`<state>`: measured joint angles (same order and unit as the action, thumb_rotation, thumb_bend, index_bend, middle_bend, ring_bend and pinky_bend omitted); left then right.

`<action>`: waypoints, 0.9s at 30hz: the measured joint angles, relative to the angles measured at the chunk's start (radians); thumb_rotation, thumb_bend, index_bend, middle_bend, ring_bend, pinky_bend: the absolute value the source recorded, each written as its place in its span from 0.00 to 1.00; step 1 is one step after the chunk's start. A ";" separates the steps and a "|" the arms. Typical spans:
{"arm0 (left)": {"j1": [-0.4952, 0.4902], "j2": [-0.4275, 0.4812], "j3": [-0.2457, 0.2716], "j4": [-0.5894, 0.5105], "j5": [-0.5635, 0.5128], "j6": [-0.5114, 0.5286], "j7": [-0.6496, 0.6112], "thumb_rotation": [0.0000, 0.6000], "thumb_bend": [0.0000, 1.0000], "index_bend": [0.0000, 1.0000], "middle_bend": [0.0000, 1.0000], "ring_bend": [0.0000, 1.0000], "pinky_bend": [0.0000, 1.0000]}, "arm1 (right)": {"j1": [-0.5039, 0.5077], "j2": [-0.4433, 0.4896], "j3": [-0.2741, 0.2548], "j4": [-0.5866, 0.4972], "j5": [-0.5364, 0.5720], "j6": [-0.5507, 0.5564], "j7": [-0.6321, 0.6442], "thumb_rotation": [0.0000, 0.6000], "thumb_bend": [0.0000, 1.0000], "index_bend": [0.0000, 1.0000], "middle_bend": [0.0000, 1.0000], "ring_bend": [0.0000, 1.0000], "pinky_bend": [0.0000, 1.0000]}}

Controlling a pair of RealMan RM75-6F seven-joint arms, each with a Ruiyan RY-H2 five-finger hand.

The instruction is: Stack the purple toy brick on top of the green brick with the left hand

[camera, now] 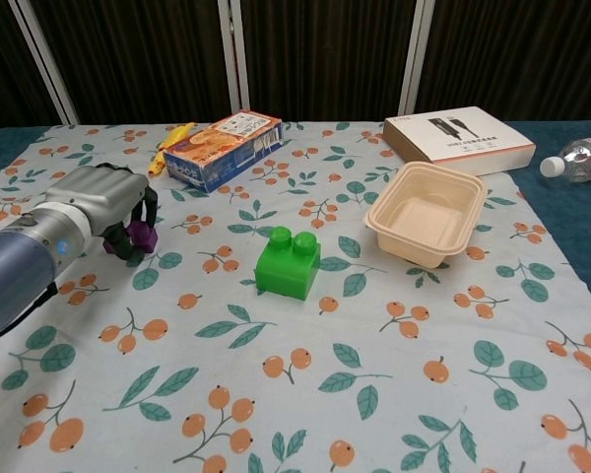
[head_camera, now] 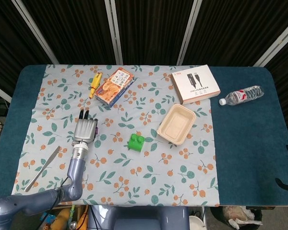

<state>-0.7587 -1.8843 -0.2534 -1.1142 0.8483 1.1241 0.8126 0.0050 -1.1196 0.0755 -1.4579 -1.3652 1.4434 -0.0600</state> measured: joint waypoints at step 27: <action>-0.004 0.053 -0.044 -0.115 0.012 0.034 0.002 1.00 0.37 0.51 0.52 0.11 0.05 | -0.008 0.009 -0.003 -0.009 -0.005 0.004 -0.001 1.00 0.15 0.00 0.02 0.02 0.00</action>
<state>-0.7627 -1.8308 -0.2973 -1.2297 0.8606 1.1579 0.8146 -0.0028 -1.1110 0.0725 -1.4672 -1.3698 1.4475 -0.0612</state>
